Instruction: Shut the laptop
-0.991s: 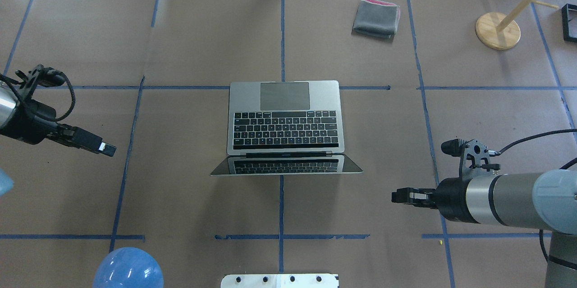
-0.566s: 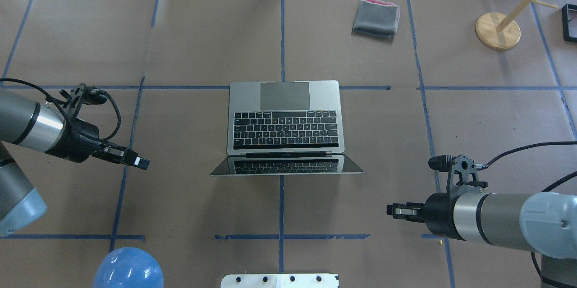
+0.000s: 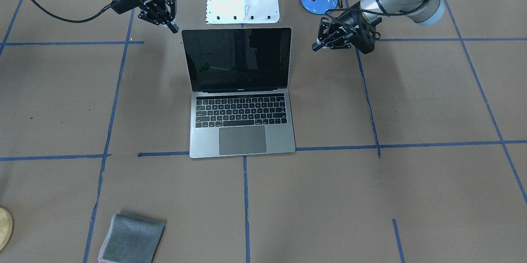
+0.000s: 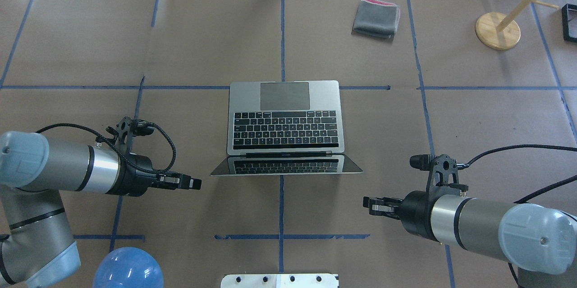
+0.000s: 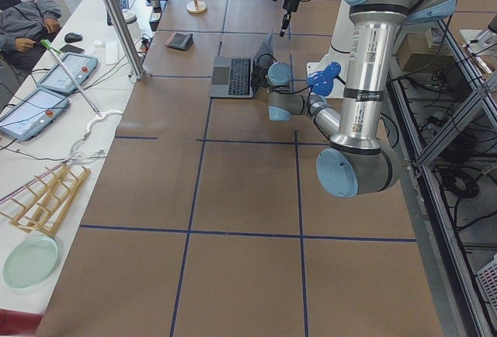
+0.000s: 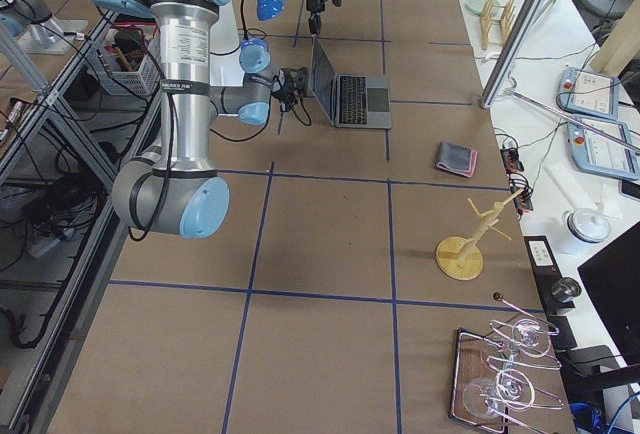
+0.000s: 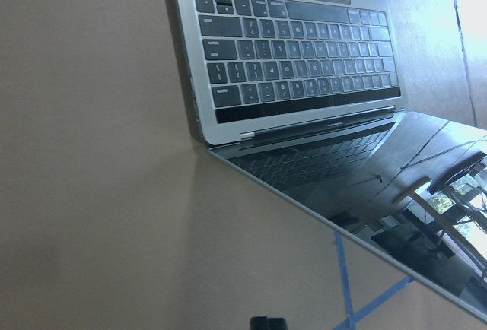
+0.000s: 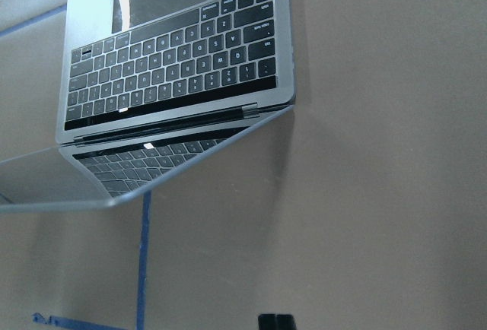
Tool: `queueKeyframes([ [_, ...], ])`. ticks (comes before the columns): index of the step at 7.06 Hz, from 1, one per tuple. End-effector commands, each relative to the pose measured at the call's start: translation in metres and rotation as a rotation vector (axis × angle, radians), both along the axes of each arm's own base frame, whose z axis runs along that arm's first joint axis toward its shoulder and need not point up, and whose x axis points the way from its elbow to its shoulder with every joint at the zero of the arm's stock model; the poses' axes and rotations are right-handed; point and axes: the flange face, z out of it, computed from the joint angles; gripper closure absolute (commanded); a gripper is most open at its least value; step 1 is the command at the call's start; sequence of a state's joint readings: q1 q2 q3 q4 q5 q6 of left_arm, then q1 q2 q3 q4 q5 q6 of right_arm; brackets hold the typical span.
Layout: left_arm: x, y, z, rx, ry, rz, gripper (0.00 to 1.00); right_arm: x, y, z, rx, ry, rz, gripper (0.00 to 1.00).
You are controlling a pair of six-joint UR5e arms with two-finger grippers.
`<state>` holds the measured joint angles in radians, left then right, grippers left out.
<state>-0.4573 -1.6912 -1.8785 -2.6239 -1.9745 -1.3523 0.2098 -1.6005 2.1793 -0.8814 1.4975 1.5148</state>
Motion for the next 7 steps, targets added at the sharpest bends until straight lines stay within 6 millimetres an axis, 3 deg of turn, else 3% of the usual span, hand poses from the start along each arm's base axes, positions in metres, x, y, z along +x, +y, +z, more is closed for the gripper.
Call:
queueKeyframes([
  [1, 0.011, 0.028, -0.025, 0.007, 0.049, -0.038, 1.0, -0.005, -0.002, -0.016, -0.005, -0.039, 0.025, 0.99],
  [4, 0.015, 0.046, -0.04, 0.021, 0.081, -0.088, 1.0, -0.005, -0.003, -0.019, -0.004, -0.045, 0.027, 0.99],
  [7, 0.008, 0.042, -0.051, 0.023, 0.102, -0.154, 1.0, -0.005, -0.004, -0.02, -0.002, -0.048, 0.029, 0.99],
])
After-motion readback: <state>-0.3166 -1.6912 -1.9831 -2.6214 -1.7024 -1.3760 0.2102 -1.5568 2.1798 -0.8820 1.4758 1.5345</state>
